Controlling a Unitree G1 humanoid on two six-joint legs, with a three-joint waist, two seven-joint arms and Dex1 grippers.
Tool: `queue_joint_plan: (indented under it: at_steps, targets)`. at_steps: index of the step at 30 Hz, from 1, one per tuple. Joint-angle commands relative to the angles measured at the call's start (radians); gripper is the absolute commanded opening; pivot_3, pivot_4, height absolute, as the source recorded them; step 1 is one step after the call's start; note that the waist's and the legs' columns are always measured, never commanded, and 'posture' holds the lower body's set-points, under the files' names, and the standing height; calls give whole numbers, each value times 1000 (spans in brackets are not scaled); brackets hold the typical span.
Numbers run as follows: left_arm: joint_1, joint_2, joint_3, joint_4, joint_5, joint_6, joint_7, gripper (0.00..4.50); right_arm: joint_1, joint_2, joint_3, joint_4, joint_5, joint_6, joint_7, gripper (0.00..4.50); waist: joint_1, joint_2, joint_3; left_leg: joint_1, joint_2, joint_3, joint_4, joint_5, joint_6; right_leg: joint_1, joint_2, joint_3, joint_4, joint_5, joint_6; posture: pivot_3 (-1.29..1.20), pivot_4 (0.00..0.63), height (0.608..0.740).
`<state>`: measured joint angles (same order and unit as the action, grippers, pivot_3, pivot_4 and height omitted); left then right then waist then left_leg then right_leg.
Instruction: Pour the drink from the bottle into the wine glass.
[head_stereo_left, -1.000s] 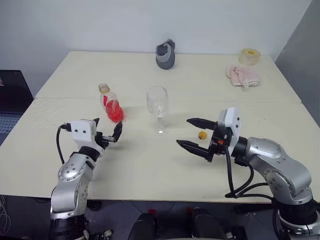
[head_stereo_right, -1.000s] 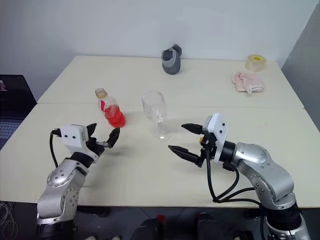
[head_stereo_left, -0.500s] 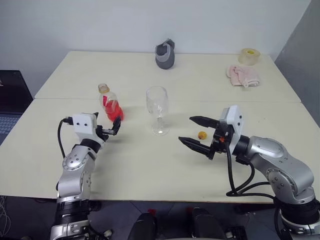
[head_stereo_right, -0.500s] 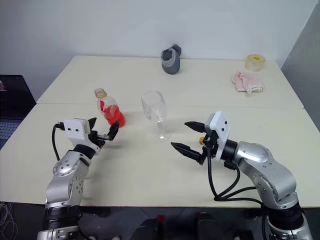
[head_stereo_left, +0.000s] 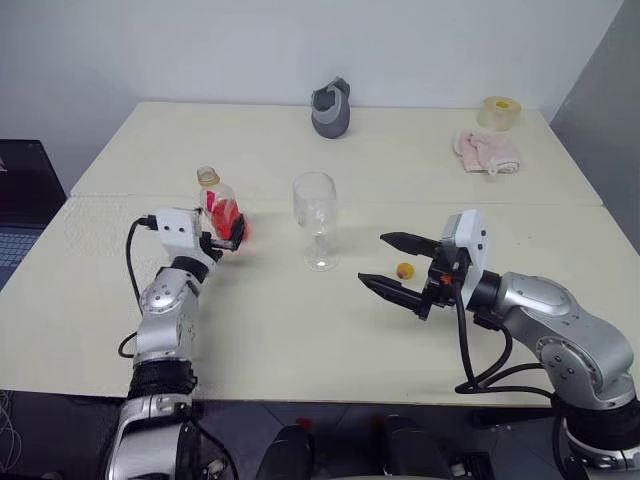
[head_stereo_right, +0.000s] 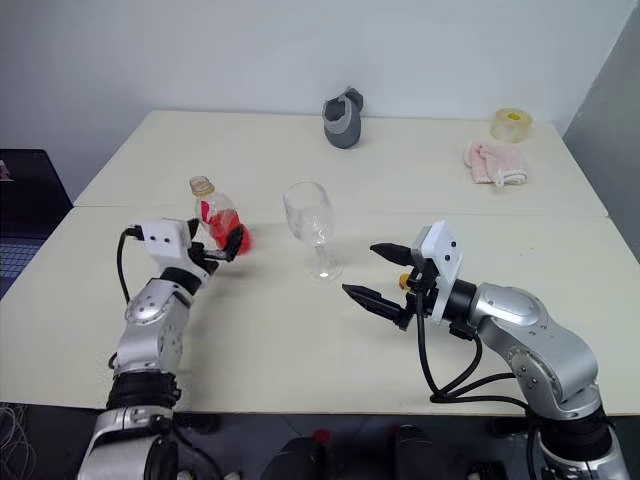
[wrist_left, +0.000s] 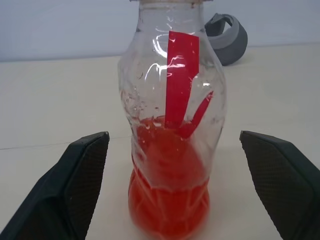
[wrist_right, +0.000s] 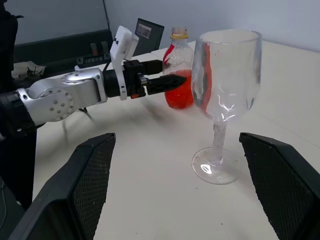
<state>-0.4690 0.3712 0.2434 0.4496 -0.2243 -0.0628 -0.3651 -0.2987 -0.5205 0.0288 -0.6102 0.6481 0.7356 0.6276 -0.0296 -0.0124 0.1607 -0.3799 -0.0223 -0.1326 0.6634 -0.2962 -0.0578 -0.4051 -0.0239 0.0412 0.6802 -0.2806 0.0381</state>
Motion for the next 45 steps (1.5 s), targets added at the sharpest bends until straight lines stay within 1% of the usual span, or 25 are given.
queue_joint_plan:
  at_steps: [1, 8, 9, 10, 17, 19, 21, 25, 31, 38, 45]
  targets:
    - [-76, 15, -2, 113, 18, -87, -24, 4500, -14, -10, -29, -50, 25, 8, -19, 4224, 0, 0, 0, 0, 0, 0, 0, 0, 0, 0, 0, 0, 0, 0, 0, 0, 150, 740]
    - [-215, 16, -4, 380, 51, -227, -31, 4500, -4, -20, -39, -60, 35, 16, -32, 4224, -1, 0, 0, 0, 0, 1, 0, 0, 0, 0, 0, 0, 0, 0, 0, 0, 150, 740]
    - [-227, 16, -2, 407, 51, -244, -34, 4098, 0, -20, -41, -62, 36, 17, -36, 4267, -1, 0, 0, 0, 0, 0, 0, 0, 0, 0, 0, 0, 0, 0, 0, 0, 150, 740]
    - [-236, 17, 0, 429, 51, -258, -37, 3927, 2, -20, -42, -63, 36, 17, -39, 4267, -1, -1, 0, 0, 0, 0, 0, 0, 0, 0, 0, -1, 0, 0, 0, 0, 150, 740]
    - [-262, 22, 3, 502, 51, -311, -62, 1714, 9, -19, -42, -69, 44, 16, -56, 4267, -2, -1, 0, 0, 0, 0, 0, 0, 0, 0, 0, -1, 0, 0, 0, 0, 150, 740]
    - [-265, 24, 1, 511, 57, -317, -59, 1249, 11, -18, -40, -68, 47, 15, -59, 4267, -2, -1, 0, 0, 0, 0, 0, 0, 0, 0, 0, 0, 0, 0, 0, 0, 150, 740]
    - [-264, 28, -17, 499, 73, -330, -74, 978, 8, -17, -36, -66, 47, 12, -61, 4267, -2, -1, 0, 0, 0, 0, 0, 0, 0, 0, 0, 0, 0, 0, 0, 0, 150, 740]
    - [-288, 35, -59, 451, 104, -315, -97, 936, -21, -9, -32, -56, 54, 14, -78, 4267, -2, -1, 0, 0, -1, 0, 0, 0, 0, 0, 0, 0, 0, 0, 0, 0, 150, 740]
    - [-393, 57, -156, 409, 189, -351, -154, 935, -123, 42, -24, -9, 58, 39, -140, 4267, -3, -2, 1, -2, -1, 0, 1, 0, 0, -1, 0, -2, 1, 0, 0, 0, 150, 740]
    - [-520, 76, -228, 450, 263, -438, -185, 935, -238, 145, 10, 82, 14, 30, -207, 4267, -8, -1, 0, -2, -1, 0, 1, 0, -1, -2, 0, 0, 1, 0, 0, 0, 150, 740]
    - [-584, 123, -279, 507, 330, -550, -202, 935, -269, 183, 33, 124, -34, -4, -209, 4267, -16, -1, 1, -2, -1, 0, 1, 0, -1, -3, 1, 0, 1, 0, 0, 0, 150, 740]
